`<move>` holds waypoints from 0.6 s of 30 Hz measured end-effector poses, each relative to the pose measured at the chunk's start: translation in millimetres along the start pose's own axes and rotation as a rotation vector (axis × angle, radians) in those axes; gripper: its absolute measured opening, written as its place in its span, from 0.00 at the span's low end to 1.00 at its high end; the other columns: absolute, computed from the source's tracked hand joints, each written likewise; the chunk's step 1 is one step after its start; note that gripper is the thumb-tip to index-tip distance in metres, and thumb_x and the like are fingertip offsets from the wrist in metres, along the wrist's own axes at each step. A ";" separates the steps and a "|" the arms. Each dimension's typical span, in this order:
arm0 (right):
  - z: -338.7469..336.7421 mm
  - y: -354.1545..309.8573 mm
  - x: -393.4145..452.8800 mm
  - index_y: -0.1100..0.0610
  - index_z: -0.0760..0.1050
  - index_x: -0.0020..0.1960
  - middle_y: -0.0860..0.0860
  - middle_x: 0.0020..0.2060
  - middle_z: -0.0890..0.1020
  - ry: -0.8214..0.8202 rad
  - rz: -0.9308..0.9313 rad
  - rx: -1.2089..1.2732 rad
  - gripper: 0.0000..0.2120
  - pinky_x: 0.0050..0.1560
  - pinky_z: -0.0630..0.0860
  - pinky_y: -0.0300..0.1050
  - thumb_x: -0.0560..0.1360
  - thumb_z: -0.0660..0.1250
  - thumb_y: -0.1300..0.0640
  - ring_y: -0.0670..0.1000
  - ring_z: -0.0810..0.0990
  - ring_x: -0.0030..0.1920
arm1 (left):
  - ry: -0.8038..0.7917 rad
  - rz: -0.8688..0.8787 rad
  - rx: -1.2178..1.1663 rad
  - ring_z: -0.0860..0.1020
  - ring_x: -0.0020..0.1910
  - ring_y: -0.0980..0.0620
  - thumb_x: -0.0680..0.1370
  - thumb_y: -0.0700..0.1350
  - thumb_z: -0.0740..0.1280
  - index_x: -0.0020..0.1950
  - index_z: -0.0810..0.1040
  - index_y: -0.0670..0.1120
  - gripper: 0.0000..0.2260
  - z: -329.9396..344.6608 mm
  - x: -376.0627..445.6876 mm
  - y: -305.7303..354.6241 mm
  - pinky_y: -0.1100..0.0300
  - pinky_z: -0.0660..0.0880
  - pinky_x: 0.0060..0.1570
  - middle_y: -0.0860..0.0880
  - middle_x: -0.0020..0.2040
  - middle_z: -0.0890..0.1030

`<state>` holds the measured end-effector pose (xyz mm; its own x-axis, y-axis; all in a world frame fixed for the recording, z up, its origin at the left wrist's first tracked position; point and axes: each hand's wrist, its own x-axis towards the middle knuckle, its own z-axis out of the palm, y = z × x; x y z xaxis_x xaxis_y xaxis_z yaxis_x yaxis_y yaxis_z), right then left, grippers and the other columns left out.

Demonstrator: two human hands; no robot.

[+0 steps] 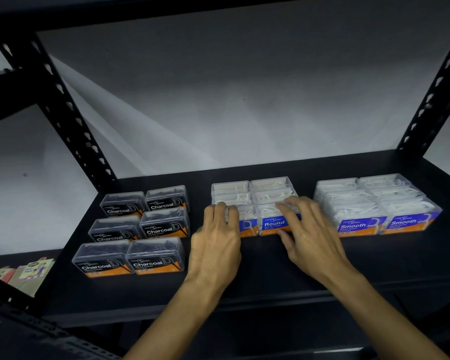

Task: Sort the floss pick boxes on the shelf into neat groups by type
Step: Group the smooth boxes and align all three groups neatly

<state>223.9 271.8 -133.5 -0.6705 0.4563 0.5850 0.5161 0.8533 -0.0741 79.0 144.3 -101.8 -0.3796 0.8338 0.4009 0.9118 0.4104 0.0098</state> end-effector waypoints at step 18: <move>-38.2 14.9 53.1 0.48 0.36 0.77 0.47 0.77 0.42 -0.514 0.219 0.342 0.56 0.75 0.49 0.47 0.65 0.75 0.49 0.47 0.42 0.76 | -0.639 -0.226 -0.315 0.53 0.77 0.46 0.63 0.51 0.81 0.76 0.29 0.46 0.65 -31.4 66.5 -22.1 0.53 0.58 0.73 0.45 0.80 0.45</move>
<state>216.3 299.1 -72.7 -0.7821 0.6189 0.0727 0.5281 0.7202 -0.4499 38.5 179.1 -46.6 -0.4924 0.8332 -0.2515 0.7660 0.5521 0.3292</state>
